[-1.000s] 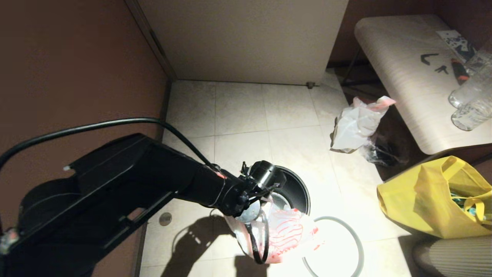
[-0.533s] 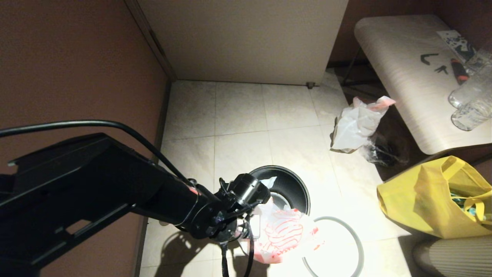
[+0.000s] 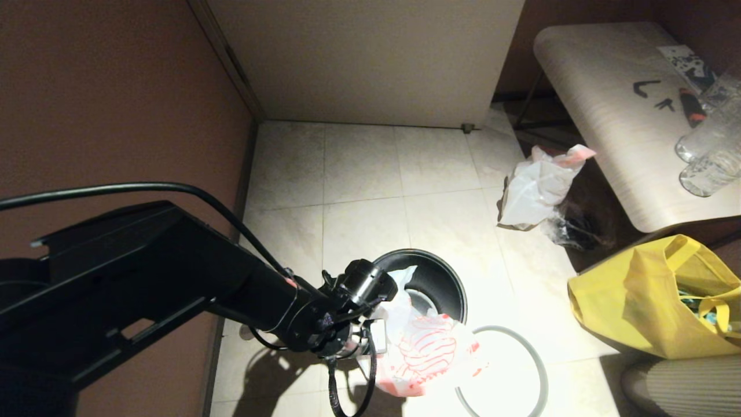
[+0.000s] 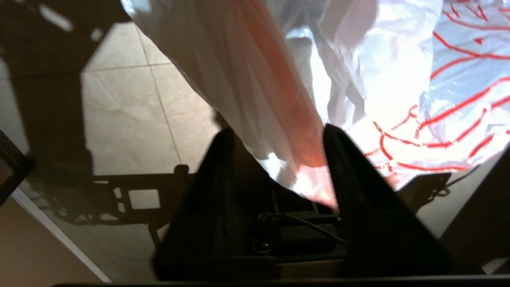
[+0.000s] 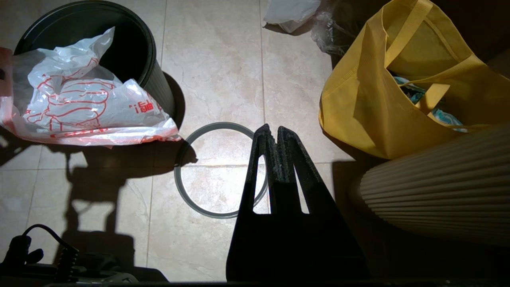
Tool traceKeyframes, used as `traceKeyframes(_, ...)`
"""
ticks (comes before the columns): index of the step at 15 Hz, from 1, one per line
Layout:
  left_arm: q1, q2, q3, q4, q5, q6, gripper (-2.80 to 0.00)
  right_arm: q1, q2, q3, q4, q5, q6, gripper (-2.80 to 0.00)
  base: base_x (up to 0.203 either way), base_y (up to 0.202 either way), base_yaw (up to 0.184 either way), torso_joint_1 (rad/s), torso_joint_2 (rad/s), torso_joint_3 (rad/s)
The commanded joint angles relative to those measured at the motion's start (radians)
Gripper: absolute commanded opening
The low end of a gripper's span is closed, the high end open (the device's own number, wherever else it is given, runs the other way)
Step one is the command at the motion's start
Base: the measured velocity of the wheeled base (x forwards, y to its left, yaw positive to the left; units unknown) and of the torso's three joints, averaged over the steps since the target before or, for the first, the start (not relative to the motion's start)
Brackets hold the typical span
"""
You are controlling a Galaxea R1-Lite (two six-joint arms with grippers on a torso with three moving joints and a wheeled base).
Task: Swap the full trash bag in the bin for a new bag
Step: Put the new garbage bag on the trash can
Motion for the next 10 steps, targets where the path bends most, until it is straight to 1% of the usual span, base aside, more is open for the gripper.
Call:
traceKeyframes(1, 0.005, 0.022, -0.023, 0.001, 0.001, -0.005, 0.00, 0.000, 0.001, 0.000, 0.000, 0.001, -0.001, -2.80, 0.000, 0.000, 0.000, 0.000, 0.00, 0.000)
traceKeyframes(4, 0.007, 0.055, -0.060, 0.001, 0.002, -0.005, 0.00, 0.000, 0.001, -0.001, 0.000, 0.001, -0.001, -2.80, 0.000, 0.000, 0.000, 0.000, 0.00, 0.000)
traceKeyframes(8, 0.031, 0.115, -0.088, 0.001, 0.007, -0.005, 0.00, 0.000, 0.001, 0.000, 0.000, 0.000, -0.001, -2.80, 0.000, 0.000, 0.000, 0.000, 0.00, 0.000)
traceKeyframes(9, 0.039, 0.123, -0.089, 0.000, 0.007, -0.005, -1.87, 0.000, 0.001, 0.000, 0.000, 0.000, -0.001, -2.80, 0.000, 0.000, 0.000, 0.000, 0.00, 0.000)
traceKeyframes(10, 0.043, 0.127, -0.089, -0.001, 0.007, -0.005, -2.80, 0.000, 0.001, 0.000, 0.000, 0.001, -0.001, -2.80, 0.000, 0.000, 0.000, 0.000, 0.00, 0.000)
